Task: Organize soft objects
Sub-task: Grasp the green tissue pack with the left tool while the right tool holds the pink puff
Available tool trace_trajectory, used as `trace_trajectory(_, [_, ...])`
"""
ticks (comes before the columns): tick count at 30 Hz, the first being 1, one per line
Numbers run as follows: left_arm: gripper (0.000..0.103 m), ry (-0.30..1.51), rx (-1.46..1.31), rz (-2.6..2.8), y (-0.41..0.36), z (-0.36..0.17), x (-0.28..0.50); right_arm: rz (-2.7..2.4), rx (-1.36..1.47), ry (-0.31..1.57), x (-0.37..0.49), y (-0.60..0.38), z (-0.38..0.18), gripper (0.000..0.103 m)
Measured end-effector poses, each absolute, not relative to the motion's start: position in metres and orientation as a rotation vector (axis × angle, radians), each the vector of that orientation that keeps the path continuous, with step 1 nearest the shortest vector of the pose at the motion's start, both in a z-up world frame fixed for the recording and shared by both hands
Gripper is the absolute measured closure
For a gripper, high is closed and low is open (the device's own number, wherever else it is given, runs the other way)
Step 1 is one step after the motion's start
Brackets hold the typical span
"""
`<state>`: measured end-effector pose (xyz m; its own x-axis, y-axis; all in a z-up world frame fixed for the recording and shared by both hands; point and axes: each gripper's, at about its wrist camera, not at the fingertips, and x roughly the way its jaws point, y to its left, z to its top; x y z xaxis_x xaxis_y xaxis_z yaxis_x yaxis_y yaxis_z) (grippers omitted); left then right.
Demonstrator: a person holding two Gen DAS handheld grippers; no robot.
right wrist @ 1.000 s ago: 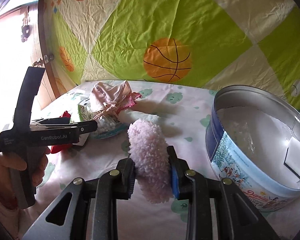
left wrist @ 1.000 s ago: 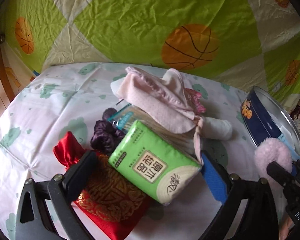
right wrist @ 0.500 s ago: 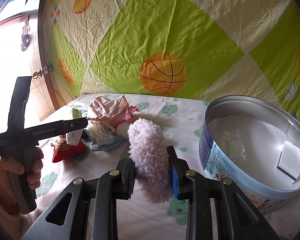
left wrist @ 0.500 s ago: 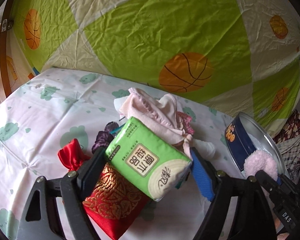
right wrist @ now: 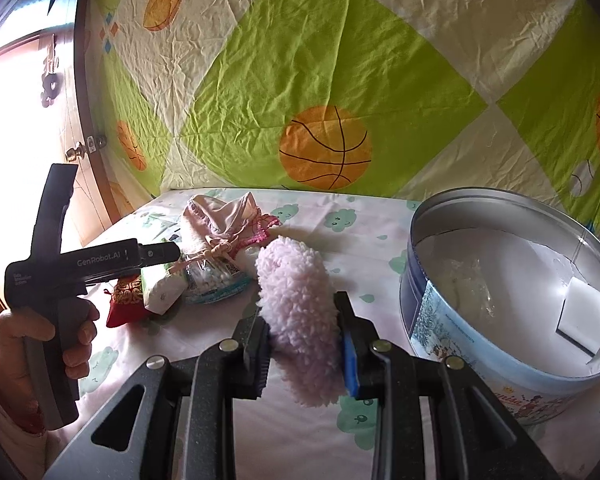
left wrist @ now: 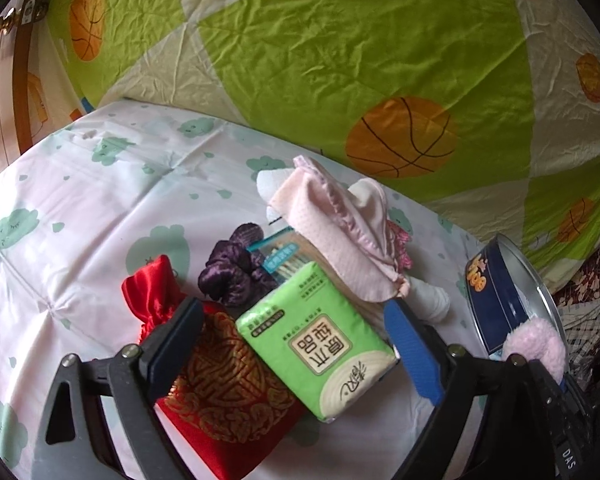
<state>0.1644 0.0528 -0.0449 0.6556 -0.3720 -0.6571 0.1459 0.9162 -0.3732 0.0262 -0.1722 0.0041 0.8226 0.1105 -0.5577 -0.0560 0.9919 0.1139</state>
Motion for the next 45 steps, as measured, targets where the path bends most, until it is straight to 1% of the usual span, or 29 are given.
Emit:
trace_trajectory(2, [0.013, 0.816, -0.327, -0.278, 0.051, -0.048, 0.169, 0.094, 0.090, 0.602, 0.026, -0.170, 0.004, 0.072])
trace_trajectory(3, [0.018, 0.820, -0.330, -0.260, 0.048, -0.049, 0.171, 0.096, 0.087, 0.601, 0.026, -0.169, 0.004, 0.072])
trace_trajectory(6, [0.023, 0.854, -0.314, -0.231, 0.036, -0.055, 0.171, 0.096, 0.082, 0.593, 0.025, -0.167, 0.005, 0.072])
trace_trajectory(9, [0.039, 0.845, -0.298, -0.268, 0.029, -0.052, 0.160, 0.091, 0.090, 0.586, 0.024, -0.169, 0.007, 0.072])
trace_trajectory(13, [0.043, 0.822, -0.316, -0.304, 0.033, -0.050, 0.154, 0.074, 0.109, 0.587, 0.024, -0.174, 0.007, 0.072])
trace_trajectory(15, [0.044, 0.778, -0.352, -0.316, 0.039, -0.043, 0.149, 0.070, 0.126, 0.577, 0.023, -0.178, 0.008, 0.072])
trace_trajectory(20, [0.044, 0.591, -0.460, -0.357, 0.060, -0.018, 0.129, 0.065, 0.144, 0.522, 0.017, -0.182, 0.017, 0.072])
trace_trajectory(25, [0.043, 0.458, -0.459, -0.348, 0.066, -0.003, 0.115, 0.048, 0.135, 0.452, 0.008, -0.183, 0.026, 0.072])
trace_trajectory(27, [0.043, 0.431, -0.474, -0.406, 0.067, 0.000, 0.112, 0.045, 0.136, 0.431, 0.005, -0.184, 0.029, 0.072])
trace_trajectory(30, [0.043, 0.443, -0.432, -0.429, 0.057, 0.002, 0.112, 0.046, 0.136, 0.435, 0.006, -0.184, 0.028, 0.072])
trace_trajectory(34, [0.042, 0.537, -0.357, -0.447, 0.042, -0.007, 0.120, 0.050, 0.127, 0.462, 0.009, -0.182, 0.023, 0.072])
trace_trajectory(36, [0.042, 0.561, -0.358, -0.466, 0.039, -0.011, 0.121, 0.053, 0.125, 0.470, 0.010, -0.181, 0.022, 0.072])
trace_trajectory(39, [0.042, 0.588, -0.287, -0.423, 0.031, -0.016, 0.122, 0.045, 0.116, 0.471, 0.011, -0.180, 0.020, 0.072])
trace_trajectory(45, [0.041, 0.625, -0.292, -0.522, 0.023, -0.016, 0.115, 0.027, 0.120, 0.466, 0.010, -0.186, 0.021, 0.072])
